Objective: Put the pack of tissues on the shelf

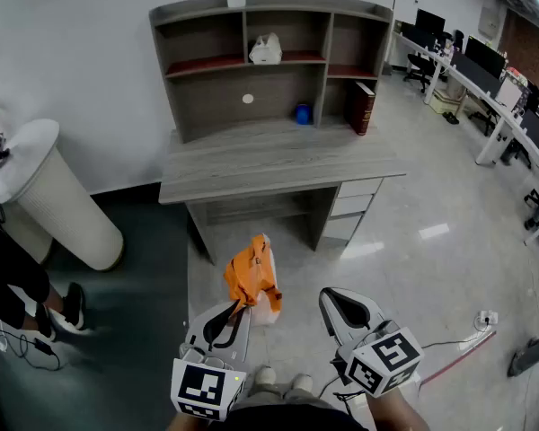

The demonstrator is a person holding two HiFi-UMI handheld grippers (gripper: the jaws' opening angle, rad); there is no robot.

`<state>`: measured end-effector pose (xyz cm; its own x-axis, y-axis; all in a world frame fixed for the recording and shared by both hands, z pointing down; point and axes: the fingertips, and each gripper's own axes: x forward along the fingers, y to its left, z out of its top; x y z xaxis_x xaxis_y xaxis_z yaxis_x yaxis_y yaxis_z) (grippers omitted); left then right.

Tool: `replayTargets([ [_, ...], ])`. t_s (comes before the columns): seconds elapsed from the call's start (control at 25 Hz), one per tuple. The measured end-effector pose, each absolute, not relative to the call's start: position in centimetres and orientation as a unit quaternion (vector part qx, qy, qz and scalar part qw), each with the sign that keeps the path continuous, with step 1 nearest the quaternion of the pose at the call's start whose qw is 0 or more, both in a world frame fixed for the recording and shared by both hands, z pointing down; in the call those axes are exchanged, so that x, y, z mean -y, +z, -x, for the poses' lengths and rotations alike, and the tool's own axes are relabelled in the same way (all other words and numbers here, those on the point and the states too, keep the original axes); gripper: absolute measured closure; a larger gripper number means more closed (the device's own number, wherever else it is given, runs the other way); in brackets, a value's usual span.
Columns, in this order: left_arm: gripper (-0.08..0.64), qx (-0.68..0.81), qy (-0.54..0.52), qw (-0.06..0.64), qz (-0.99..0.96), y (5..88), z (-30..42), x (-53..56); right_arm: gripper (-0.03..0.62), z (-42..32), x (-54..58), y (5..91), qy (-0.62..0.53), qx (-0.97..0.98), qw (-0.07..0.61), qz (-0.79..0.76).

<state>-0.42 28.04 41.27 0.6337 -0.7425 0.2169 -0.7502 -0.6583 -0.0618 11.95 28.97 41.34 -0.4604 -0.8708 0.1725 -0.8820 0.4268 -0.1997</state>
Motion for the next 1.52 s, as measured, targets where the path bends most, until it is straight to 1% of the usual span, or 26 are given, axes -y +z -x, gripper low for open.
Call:
replayTargets([
  [0.52, 0.534, 0.416, 0.117, 0.031, -0.901, 41.3, 2.4, -26.4, 0.591, -10.0, -27.0, 41.0, 0.137, 0.847, 0.013, -0.514],
  [0.8, 0.535, 0.415, 0.102, 0.012, -0.904, 41.0, 4.1, -24.5, 0.591, -7.7, -25.3, 41.0, 0.14, 0.85, 0.02, -0.508],
  [1.08, 0.535, 0.417, 0.103, 0.013, -0.903, 41.3, 6.5, -22.8, 0.591, -5.1, -23.9, 41.5, 0.139, 0.852, 0.029, -0.504],
  [1.52, 0.535, 0.423, 0.101, 0.017, -0.9, 41.5, 6.5, -19.0, 0.591, -4.6, -19.7, 42.0, 0.147, 0.857, 0.034, -0.492],
])
